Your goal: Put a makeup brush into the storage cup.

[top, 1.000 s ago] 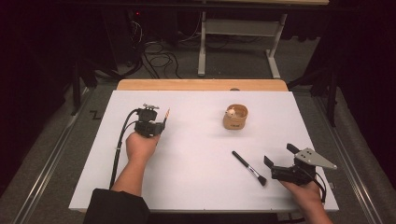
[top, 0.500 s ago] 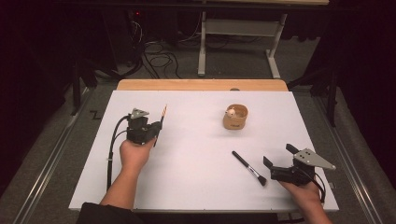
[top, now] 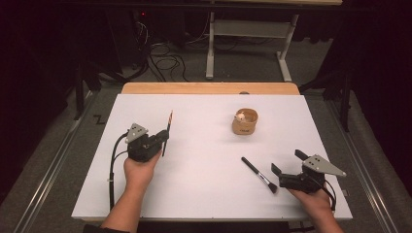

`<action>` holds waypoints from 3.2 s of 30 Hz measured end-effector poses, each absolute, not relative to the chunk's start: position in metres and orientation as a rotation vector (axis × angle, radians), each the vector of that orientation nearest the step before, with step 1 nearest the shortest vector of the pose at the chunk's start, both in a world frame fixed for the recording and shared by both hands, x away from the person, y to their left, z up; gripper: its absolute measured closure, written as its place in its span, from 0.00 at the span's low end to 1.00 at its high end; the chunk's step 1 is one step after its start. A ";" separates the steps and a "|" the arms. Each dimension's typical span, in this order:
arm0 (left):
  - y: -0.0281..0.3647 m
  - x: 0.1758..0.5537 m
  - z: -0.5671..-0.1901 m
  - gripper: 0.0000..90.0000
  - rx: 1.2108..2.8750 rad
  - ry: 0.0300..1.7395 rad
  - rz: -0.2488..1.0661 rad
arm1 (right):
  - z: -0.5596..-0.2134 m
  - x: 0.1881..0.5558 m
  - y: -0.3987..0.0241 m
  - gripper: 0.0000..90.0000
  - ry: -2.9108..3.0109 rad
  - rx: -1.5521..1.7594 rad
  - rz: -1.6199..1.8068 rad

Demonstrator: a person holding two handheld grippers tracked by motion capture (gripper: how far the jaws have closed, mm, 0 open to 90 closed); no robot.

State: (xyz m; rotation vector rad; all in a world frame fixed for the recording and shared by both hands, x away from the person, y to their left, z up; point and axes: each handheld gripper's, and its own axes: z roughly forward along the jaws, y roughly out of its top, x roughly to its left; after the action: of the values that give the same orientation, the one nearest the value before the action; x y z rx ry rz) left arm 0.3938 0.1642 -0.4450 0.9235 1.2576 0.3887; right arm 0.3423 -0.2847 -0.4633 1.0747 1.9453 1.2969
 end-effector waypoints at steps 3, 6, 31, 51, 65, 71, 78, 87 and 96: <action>0.165 0.387 -0.444 0.93 0.893 1.220 0.394 | -0.464 0.342 -0.284 0.01 1.949 1.070 1.299; 0.165 0.380 -0.444 0.93 0.863 1.199 0.387 | -0.464 0.342 -0.285 0.01 1.948 1.066 1.301; 0.146 0.341 -0.438 0.93 0.821 1.018 0.285 | -0.448 0.337 -0.275 0.04 1.944 1.020 1.351; 0.110 0.331 -0.434 0.93 0.877 0.947 0.234 | -0.406 0.332 -0.213 0.07 2.006 0.850 1.485; 0.083 0.332 -0.432 0.93 0.911 0.889 0.202 | -0.390 0.349 -0.171 0.15 2.035 0.803 1.616; 0.069 0.322 -0.438 0.93 0.944 0.875 0.167 | -0.398 0.347 -0.169 0.17 2.072 0.823 1.672; 0.051 0.319 -0.446 0.93 0.984 0.858 0.159 | -0.405 0.347 -0.164 0.21 2.105 0.832 1.668; 0.044 0.317 -0.445 0.93 0.982 0.846 0.143 | -0.405 0.345 -0.158 0.39 2.093 0.825 1.729; 0.038 0.314 -0.446 0.93 0.989 0.834 0.147 | -0.406 0.344 -0.154 0.46 2.096 0.854 1.775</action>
State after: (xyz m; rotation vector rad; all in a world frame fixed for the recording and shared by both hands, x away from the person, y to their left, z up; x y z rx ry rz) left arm 0.3135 0.0383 -0.4462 0.9892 0.8345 0.1470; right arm 0.3442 -0.1541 -0.4055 0.8539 2.0964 1.7747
